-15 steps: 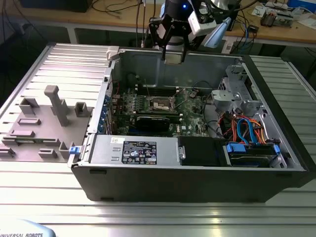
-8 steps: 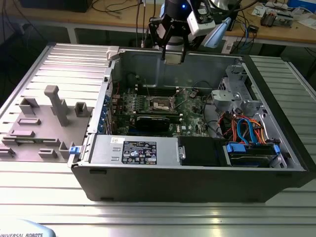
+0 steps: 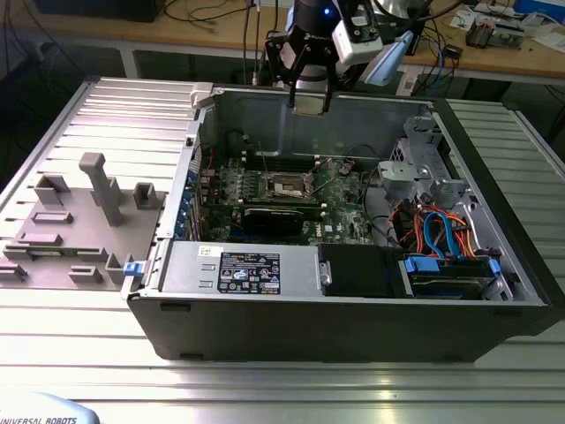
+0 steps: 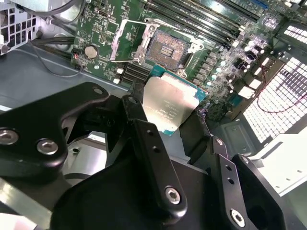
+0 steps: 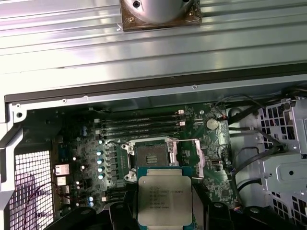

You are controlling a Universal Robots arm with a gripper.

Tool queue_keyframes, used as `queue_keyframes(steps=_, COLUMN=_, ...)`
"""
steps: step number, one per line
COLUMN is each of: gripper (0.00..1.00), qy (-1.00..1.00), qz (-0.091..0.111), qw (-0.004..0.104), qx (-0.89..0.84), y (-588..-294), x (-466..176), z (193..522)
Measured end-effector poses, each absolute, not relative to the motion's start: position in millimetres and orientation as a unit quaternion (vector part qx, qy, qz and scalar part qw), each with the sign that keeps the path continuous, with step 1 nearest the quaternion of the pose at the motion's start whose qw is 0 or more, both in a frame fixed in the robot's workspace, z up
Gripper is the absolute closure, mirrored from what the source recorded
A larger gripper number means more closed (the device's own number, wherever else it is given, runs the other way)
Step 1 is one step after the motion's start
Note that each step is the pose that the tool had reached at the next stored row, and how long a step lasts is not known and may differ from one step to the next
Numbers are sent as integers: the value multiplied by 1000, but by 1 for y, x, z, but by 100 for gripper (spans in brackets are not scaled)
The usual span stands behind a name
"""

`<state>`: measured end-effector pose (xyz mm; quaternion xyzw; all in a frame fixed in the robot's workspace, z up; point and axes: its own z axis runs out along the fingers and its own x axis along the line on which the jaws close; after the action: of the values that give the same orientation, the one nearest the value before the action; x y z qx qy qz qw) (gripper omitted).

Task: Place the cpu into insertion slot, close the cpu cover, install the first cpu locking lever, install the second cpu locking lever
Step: 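Place the cpu into insertion slot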

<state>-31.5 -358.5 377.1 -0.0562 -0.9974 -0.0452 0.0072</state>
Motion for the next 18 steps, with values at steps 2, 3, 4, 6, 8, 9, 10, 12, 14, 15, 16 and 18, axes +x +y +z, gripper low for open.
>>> queue_keyframes(steps=2, gripper=46, qy=-997, qz=-45, qw=7, qx=-59, y=-359, x=-32, z=377)
queue_keyframes(steps=3, gripper=46, qy=-997, qz=-45, qw=7, qx=-61, y=-358, x=-32, z=377)
queue_keyframes(steps=4, gripper=46, qy=-997, qz=-45, qw=7, qx=-63, y=-358, x=-32, z=377)
queue_keyframes(steps=6, gripper=46, qy=-997, qz=-45, qw=7, qx=-66, y=-359, x=-32, z=377)
queue_keyframes(steps=8, gripper=46, qy=-996, qz=-45, qw=6, qx=-72, y=-359, x=-33, z=377)
queue_keyframes(steps=9, gripper=46, qy=-996, qz=-45, qw=6, qx=-75, y=-359, x=-33, z=377)
queue_keyframes(steps=10, gripper=46, qy=-996, qz=-45, qw=6, qx=-78, y=-359, x=-33, z=376)
queue_keyframes(steps=12, gripper=46, qy=-995, qz=-45, qw=6, qx=-84, y=-358, x=-33, z=376)
queue_keyframes(steps=14, gripper=46, qy=-995, qz=-45, qw=6, qx=-89, y=-359, x=-33, z=376)
queue_keyframes(steps=15, gripper=46, qy=-995, qz=-45, qw=6, qx=-91, y=-359, x=-33, z=376)
queue_keyframes(steps=16, gripper=46, qy=-994, qz=-45, qw=5, qx=-95, y=-359, x=-33, z=376)
queue_keyframes(steps=18, gripper=46, qy=-994, qz=-45, qw=5, qx=-100, y=-359, x=-33, z=376)
